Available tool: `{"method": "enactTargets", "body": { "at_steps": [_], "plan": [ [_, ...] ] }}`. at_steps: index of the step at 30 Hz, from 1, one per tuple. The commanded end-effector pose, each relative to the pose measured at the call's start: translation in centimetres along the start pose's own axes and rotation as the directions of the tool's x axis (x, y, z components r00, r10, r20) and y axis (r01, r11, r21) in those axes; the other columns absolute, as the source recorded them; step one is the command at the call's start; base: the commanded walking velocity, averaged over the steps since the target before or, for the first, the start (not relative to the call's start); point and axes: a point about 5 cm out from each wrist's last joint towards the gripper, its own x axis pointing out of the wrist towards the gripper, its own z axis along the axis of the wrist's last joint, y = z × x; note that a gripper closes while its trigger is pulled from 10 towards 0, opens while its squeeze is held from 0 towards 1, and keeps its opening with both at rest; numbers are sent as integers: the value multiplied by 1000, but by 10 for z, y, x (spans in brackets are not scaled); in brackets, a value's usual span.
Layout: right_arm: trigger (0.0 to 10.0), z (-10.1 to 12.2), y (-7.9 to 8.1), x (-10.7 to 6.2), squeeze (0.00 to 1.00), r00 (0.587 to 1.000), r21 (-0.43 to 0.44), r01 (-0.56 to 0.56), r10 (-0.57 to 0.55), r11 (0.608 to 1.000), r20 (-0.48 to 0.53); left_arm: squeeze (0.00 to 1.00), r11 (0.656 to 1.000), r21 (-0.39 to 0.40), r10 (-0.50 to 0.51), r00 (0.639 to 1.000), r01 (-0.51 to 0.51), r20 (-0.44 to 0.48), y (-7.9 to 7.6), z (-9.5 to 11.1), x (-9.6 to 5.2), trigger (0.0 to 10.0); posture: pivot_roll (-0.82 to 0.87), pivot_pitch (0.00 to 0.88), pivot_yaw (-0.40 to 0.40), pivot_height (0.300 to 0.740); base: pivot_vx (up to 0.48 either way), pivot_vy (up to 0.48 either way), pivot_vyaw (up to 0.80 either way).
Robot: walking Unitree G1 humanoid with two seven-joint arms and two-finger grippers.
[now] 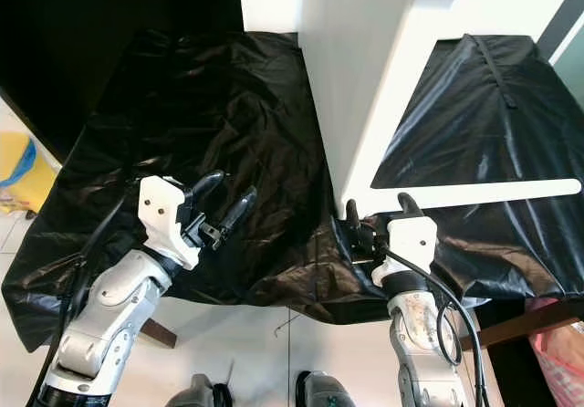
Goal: Building children table
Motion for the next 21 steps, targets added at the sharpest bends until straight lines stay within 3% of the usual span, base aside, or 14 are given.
{"method": "enactTargets", "body": {
  "at_steps": [1,12,13,14,15,18,19,21],
  "plan": [
    [0,0,2,-1,0,1000,-2,-12,12,1000,0,0,1000,-4,-14,1000,14,-13,-3,-6,-2,0,-70,161,24,740,0,0,0],
    [0,2,9,-2,0,999,-3,-45,45,999,2,0,987,111,-111,992,118,-60,-15,-15,-4,0,-70,160,27,740,0,0,0],
    [824,2,9,-3,0,999,-5,-50,50,999,0,0,981,140,-128,990,136,-65,-17,-15,-4,0,-70,160,28,740,0,0,0],
    [4510,1,9,-4,0,998,-7,-55,55,998,-3,0,971,180,-144,987,156,-76,-18,-16,-4,0,-69,159,28,740,0,0,0],
    [3686,1,10,-5,0,998,-8,-59,59,998,-5,0,962,215,-152,985,166,-82,-19,-16,-5,0,-69,158,28,740,0,0,0],
    [3412,0,10,-6,0,998,-13,-64,64,998,-6,0,953,243,-163,982,181,-92,-19,-17,-5,0,-70,157,29,740,0,0,0],
    [0,0,10,-6,0,998,-14,-68,68,998,-6,0,947,260,-166,981,187,-100,-19,-18,-6,0,-70,155,29,740,0,0,0],
    [0,0,11,-7,0,997,-16,-72,72,997,-4,0,942,274,-171,979,194,-109,-18,-20,-7,0,-71,152,30,740,0,0,0]
  ]
}}
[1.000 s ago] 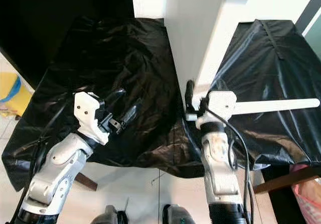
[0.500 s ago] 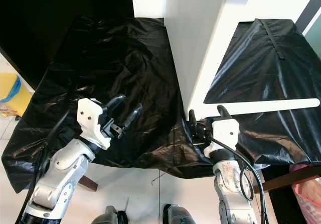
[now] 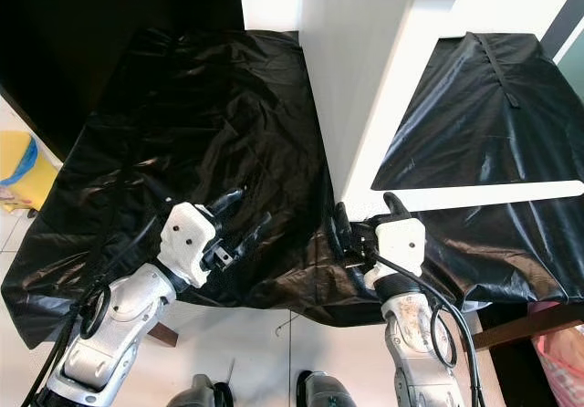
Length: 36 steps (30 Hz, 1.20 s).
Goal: Building children table
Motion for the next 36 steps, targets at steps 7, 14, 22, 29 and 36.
{"method": "enactTargets", "body": {
  "at_steps": [7,14,22,29,36],
  "plan": [
    [0,-2,2,-6,0,1000,-13,-23,23,1000,-5,0,995,47,-83,996,84,-16,-6,-5,-2,0,-75,148,32,740,0,0,0],
    [7333,-9,0,-8,0,999,-10,-9,9,1000,-33,0,999,-27,-33,999,32,-39,-6,-16,-2,10000,-76,140,30,740,0,0,0],
    [10000,-20,-5,-9,1000,994,72,86,-81,994,-68,1000,901,-381,201,978,-208,-58,8,-35,-7,10000,-73,136,32,740,0,0,0],
    [10000,-31,0,-8,1000,992,74,99,-93,992,-81,1000,881,-375,268,958,-287,-102,4,-57,-12,10000,-67,124,36,740,0,0,0],
    [0,-39,1,-3,102,994,45,84,-81,995,-78,0,877,-359,299,947,-320,-116,5,-64,-10,3255,-60,118,33,740,0,0,0]
  ]
}}
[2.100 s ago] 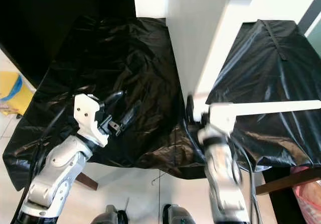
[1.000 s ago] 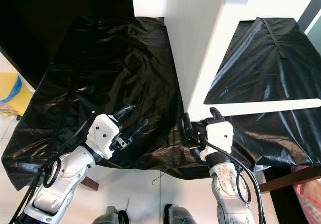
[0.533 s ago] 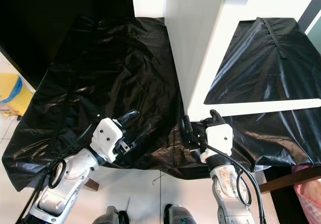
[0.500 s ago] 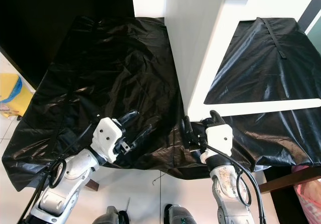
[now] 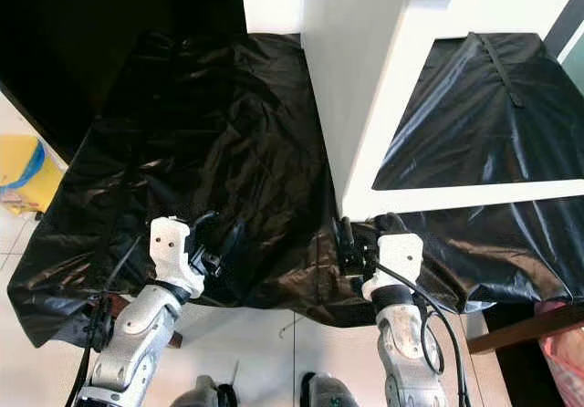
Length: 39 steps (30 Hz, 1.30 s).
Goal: Building children table
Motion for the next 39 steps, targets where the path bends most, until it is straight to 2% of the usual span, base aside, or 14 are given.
{"method": "enactTargets", "body": {
  "at_steps": [1,5,15,16,17,22,23,32,37,38,39],
  "plan": [
    [0,-3,3,-1,0,1000,-2,-13,13,1000,1,0,1000,-10,0,1000,0,16,1,1,0,0,-59,118,32,740,0,0,0],
    [0,-5,5,1,0,1000,3,-12,12,1000,5,0,1000,-31,6,999,-5,44,2,2,2,0,-59,119,31,740,0,0,0],
    [0,-6,7,2,0,1000,6,-14,13,1000,21,0,1000,-11,7,999,-6,50,-1,0,2,0,-57,124,28,740,0,0,0],
    [0,-6,6,2,0,1000,1,-12,12,1000,20,0,1000,-2,6,999,-6,47,-1,0,2,7804,-57,124,28,740,0,0,0],
    [10000,-6,6,3,0,1000,3,-9,9,1000,17,0,1000,-2,6,999,-6,39,-1,-1,2,10000,-58,126,29,740,0,0,0],
    [10000,-6,4,3,27,1000,-2,-3,3,1000,18,0,1000,-4,1,999,0,33,-3,-1,2,10000,-60,129,28,740,0,0,0],
    [10000,-6,4,3,1000,1000,1,-4,4,1000,22,1000,1000,-15,-2,999,2,36,-3,-2,2,10000,-61,131,27,740,0,0,0],
    [10000,-5,3,2,1000,999,9,-12,12,1000,33,1000,1000,-23,-17,999,18,47,-2,-2,0,10000,-61,131,23,740,0,0,0],
    [10000,-9,3,3,1000,1000,5,-13,13,1000,23,1000,1000,-1,20,999,-20,27,4,-9,-1,10000,-57,126,20,740,0,0,0],
    [10000,-13,3,3,1000,1000,-7,-12,12,1000,9,369,999,8,33,999,-33,9,5,-14,-2,10000,-58,123,18,740,0,0,0],
    [10000,-13,3,3,1000,1000,-7,-12,12,1000,9,369,999,8,33,999,-33,9,5,-14,-2,10000,-58,123,18,740,0,0,0]
  ]
}}
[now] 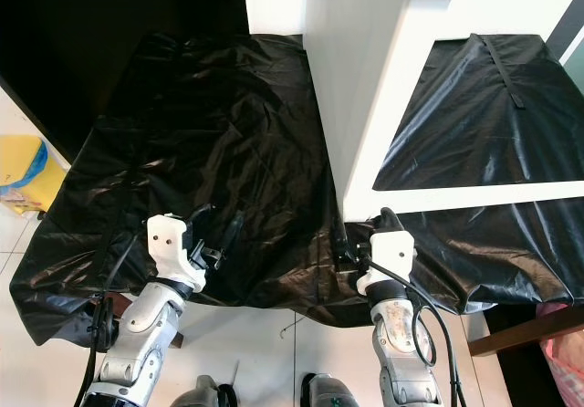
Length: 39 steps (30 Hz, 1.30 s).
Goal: Building children table
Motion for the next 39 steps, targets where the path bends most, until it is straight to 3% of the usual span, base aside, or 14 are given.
{"method": "enactTargets", "body": {
  "at_steps": [1,2,11,12,13,14,26,27,28,29,32,33,34,39],
  "plan": [
    [10000,-7,0,-2,624,1000,-10,3,-3,1000,-20,0,1000,17,12,999,-11,-39,2,-10,-4,10000,-59,119,16,740,0,0,0],
    [10000,-8,0,-2,0,1000,-14,3,-3,1000,-26,0,1000,18,15,999,-14,-45,2,-13,-5,10000,-59,119,16,740,0,0,0],
    [10000,0,1,0,0,1000,-10,-9,9,1000,-1,0,1000,29,-13,1000,13,4,-5,2,2,10000,-64,118,15,740,0,0,0],
    [10000,0,2,-2,0,1000,-9,-14,14,1000,4,0,999,28,-27,1000,26,15,-6,4,2,9608,-67,119,17,740,0,0,0],
    [353,0,2,-4,0,1000,-7,-20,20,1000,9,0,999,31,-40,999,40,23,-7,4,1,39,-69,118,16,740,0,0,0],
    [0,0,2,-5,0,1000,-8,-20,20,1000,8,0,999,33,-40,999,40,22,-7,4,0,0,-69,118,16,740,0,0,0],
    [0,1,0,-5,0,999,-16,-32,32,999,18,0,993,67,-95,995,93,33,-8,7,-3,0,-70,125,16,740,0,0,0],
    [4196,2,0,-5,0,999,-15,-37,37,999,16,0,992,74,-101,994,99,27,-8,7,-3,10000,-70,125,16,740,0,0,0],
    [4196,2,0,-5,0,999,-24,-39,39,999,13,0,992,80,-103,995,101,17,-8,7,-3,10000,-70,127,16,740,0,0,0],
    [10000,2,0,-5,0,999,-27,-40,40,999,10,0,991,84,-105,994,104,7,-8,6,-3,10000,-70,127,16,740,0,0,0],
    [10000,2,0,-5,0,999,-29,-39,40,999,9,0,990,83,-115,993,114,2,-9,6,-4,10000,-69,130,16,740,0,0,0],
    [10000,2,-1,-5,1000,999,-20,-41,41,999,9,129,990,73,-122,993,122,-4,-10,5,-5,10000,-70,132,17,740,0,0,0],
    [10000,2,-1,-6,1000,999,-13,-43,43,999,10,1000,989,64,-134,991,133,-3,-10,4,-6,10000,-70,132,17,740,0,0,0],
    [10000,4,-4,-5,1000,999,-28,-45,46,999,22,1000,987,101,-125,992,126,-14,-6,4,-7,10000,-76,137,22,740,0,0,0]
  ]
}}
